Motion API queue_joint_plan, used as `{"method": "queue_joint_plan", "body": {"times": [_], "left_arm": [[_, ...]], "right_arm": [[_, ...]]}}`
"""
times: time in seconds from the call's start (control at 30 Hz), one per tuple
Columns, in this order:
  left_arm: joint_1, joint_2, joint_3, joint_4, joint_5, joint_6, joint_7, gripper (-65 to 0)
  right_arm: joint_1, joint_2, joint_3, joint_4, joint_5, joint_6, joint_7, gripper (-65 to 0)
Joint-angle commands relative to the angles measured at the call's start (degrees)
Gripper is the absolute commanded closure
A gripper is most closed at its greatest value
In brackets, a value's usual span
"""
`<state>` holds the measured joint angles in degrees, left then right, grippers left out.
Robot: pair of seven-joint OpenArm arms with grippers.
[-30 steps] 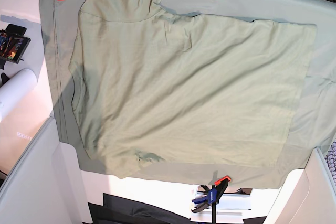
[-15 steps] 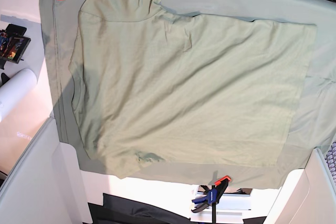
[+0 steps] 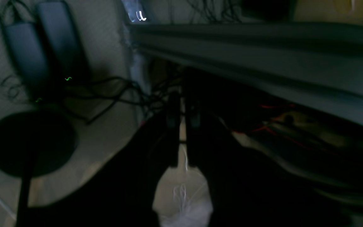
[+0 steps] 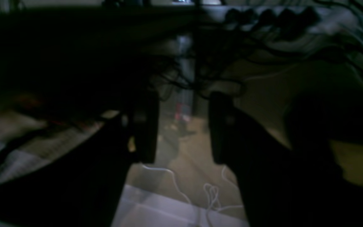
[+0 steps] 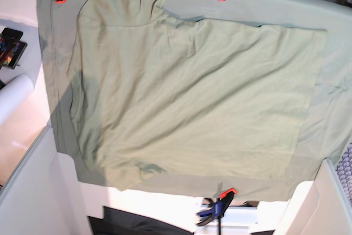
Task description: Fold the T-shirt properly
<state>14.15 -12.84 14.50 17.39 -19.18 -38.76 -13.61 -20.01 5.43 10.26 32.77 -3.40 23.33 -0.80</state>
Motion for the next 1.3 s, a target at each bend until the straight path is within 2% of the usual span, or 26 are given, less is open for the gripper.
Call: {"method": "queue_joint_plan", "body": {"times": [0.0, 0.13, 0.23, 0.33, 0.47, 0.63, 0.73, 0.93, 1.07, 1.2, 1.27], "left_arm": [[1.4, -1.0, -2.1, 1.7, -0.3, -1.2, -1.0, -3.4], [6.9, -2.8, -10.8, 9.1, -0.3, -1.2, -1.0, -3.4], [11.6, -4.0, -15.4, 16.0, -0.3, -1.2, -1.0, -3.4], [17.0, -5.4, -18.4, 24.4, -0.3, -1.2, -1.0, -3.4], [24.9, -7.3, -20.9, 36.9, -1.7, -1.2, -1.0, -3.5], [33.9, -8.2, -25.5, 52.6, -3.1, -1.2, -0.7, -3.5], [38.4, -8.2, -29.2, 61.5, -3.1, -1.2, -0.3, -3.5], [43.9, -8.3, -36.7, 76.5, -3.1, -1.2, 1.2, -3.5], [45.4, -10.0, -40.0, 84.1, -6.5, -1.2, 10.2, -3.5], [45.4, -11.0, -41.6, 87.9, -14.3, -1.2, 18.0, -4.3], [45.4, -11.2, -41.9, 88.7, -14.9, -1.2, 19.1, -12.9]], "right_arm": [[-2.6, 1.2, 0.1, 3.1, 1.7, 1.3, 0.7, -26.5], [-11.6, 3.6, 0.1, 16.5, 7.1, 2.6, -0.4, -26.5], [-17.8, 5.0, 0.1, 27.2, 11.3, 2.6, -3.7, -26.5], [-23.5, 6.4, 0.1, 38.2, 15.4, 2.6, -7.1, -26.5], [-29.6, 7.7, 0.7, 52.1, 17.6, 2.6, -10.0, -26.5], [-34.1, 7.8, 5.2, 67.3, 24.2, 2.6, -13.8, -26.5], [-34.3, 7.8, 9.4, 74.5, 28.4, 2.6, -16.8, -26.5], [-30.4, 7.7, 17.0, 80.4, 35.1, 1.9, -17.4, -26.6], [-24.9, 6.5, 18.3, 79.2, 35.1, -2.8, -19.6, -28.0], [-20.5, 3.1, 17.6, 75.3, 35.3, -4.5, -21.7, -33.5], [-18.9, 1.2, 16.7, 73.1, 35.3, -4.8, -21.8, -33.5]]}}
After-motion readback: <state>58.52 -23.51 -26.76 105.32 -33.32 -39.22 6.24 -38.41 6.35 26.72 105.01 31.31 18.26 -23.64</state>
